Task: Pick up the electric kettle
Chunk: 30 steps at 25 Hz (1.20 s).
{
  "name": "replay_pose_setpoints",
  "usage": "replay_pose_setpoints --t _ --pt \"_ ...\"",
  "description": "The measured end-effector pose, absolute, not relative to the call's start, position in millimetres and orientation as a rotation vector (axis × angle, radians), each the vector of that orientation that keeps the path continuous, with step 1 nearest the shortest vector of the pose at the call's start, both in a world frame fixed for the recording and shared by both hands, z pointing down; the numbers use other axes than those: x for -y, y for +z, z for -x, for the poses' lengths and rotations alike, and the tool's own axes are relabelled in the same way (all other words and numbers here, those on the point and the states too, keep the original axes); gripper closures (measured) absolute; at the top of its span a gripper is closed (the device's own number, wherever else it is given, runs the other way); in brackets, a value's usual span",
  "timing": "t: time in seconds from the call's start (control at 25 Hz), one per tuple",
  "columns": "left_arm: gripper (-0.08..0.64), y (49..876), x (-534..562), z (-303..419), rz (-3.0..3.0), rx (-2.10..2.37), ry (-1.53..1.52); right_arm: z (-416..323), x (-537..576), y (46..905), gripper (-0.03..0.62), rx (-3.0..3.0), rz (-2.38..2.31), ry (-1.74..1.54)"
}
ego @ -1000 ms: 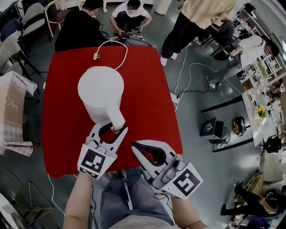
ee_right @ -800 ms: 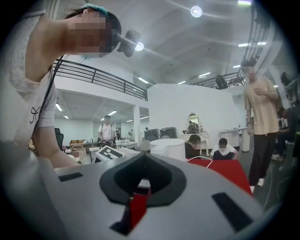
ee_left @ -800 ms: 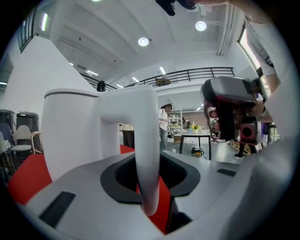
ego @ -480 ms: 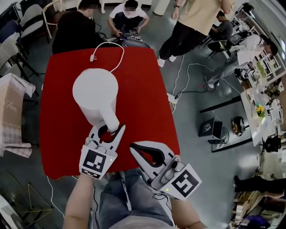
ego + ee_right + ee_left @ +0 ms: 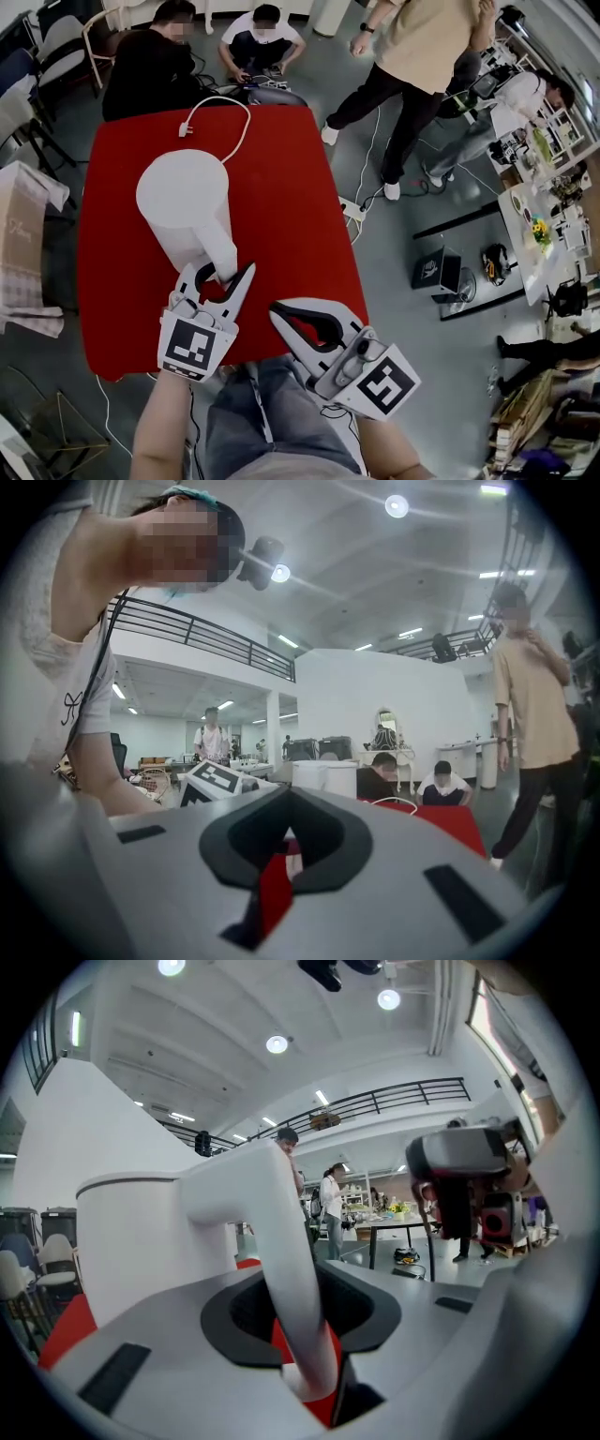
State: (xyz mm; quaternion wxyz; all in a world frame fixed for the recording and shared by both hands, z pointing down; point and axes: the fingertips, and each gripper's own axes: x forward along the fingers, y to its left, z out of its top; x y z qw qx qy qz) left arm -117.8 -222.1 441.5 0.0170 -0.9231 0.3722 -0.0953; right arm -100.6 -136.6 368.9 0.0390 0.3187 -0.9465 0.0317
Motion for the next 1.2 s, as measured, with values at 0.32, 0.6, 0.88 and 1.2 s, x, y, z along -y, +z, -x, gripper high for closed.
replay_pose_setpoints --t 0.32,0.6,0.88,1.2 --pt "0.442 402 208 118 2.902 -1.133 -0.185 102 137 353 0.584 2.918 -0.973 0.054" --pt "0.440 367 176 122 2.833 -1.029 -0.221 113 125 334 0.584 2.932 -0.988 0.009" --pt "0.439 326 143 129 2.786 -0.988 -0.171 116 103 310 0.584 2.940 -1.029 -0.052" --pt "0.439 298 112 142 2.747 -1.000 -0.151 125 85 285 0.584 2.963 -1.012 -0.160"
